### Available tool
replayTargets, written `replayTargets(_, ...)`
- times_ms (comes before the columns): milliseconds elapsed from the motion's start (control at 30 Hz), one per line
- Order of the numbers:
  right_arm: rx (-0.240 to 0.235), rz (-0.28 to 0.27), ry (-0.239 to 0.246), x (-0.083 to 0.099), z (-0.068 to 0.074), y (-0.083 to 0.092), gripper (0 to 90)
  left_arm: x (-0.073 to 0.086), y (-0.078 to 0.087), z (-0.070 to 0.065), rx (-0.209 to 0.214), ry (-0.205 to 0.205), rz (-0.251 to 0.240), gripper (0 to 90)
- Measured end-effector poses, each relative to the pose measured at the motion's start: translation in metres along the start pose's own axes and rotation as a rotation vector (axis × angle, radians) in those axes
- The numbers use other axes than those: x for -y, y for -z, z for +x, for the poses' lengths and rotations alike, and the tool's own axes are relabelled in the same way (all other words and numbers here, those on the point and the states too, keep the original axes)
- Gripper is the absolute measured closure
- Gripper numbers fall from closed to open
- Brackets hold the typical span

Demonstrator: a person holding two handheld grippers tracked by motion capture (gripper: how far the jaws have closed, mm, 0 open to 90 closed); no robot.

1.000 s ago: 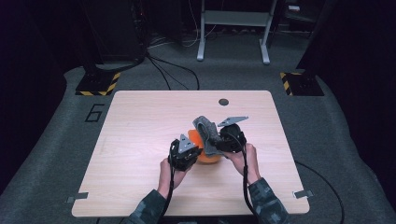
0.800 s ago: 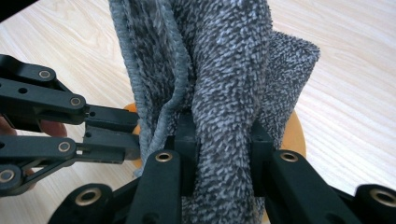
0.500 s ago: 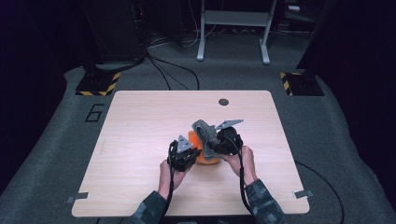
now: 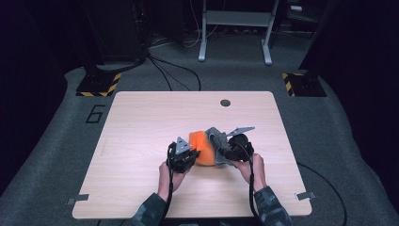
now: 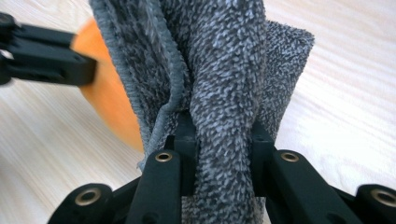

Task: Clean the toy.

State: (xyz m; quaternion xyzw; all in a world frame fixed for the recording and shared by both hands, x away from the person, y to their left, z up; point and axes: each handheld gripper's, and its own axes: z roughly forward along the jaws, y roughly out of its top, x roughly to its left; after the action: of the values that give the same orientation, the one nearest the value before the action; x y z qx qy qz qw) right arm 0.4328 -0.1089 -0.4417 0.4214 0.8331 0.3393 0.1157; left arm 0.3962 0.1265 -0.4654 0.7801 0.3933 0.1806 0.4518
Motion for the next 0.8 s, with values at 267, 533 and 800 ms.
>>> replayTargets(267, 0.003, 0.027, -0.05, 0.011, -0.014, -0.009, 72.6, 0.002, 0.001, 0.004, 0.0, 0.009, 0.008, 84.5)
replayTargets(533, 0.0, 0.084, -0.124, 0.026, -0.032, -0.03, 72.4, 0.003, 0.001, 0.007, -0.003, 0.017, 0.009, 84.4)
replayTargets(800, 0.009, 0.042, -0.102, 0.013, -0.032, -0.009, 72.4, 0.004, 0.002, 0.007, -0.008, 0.022, 0.002, 84.2)
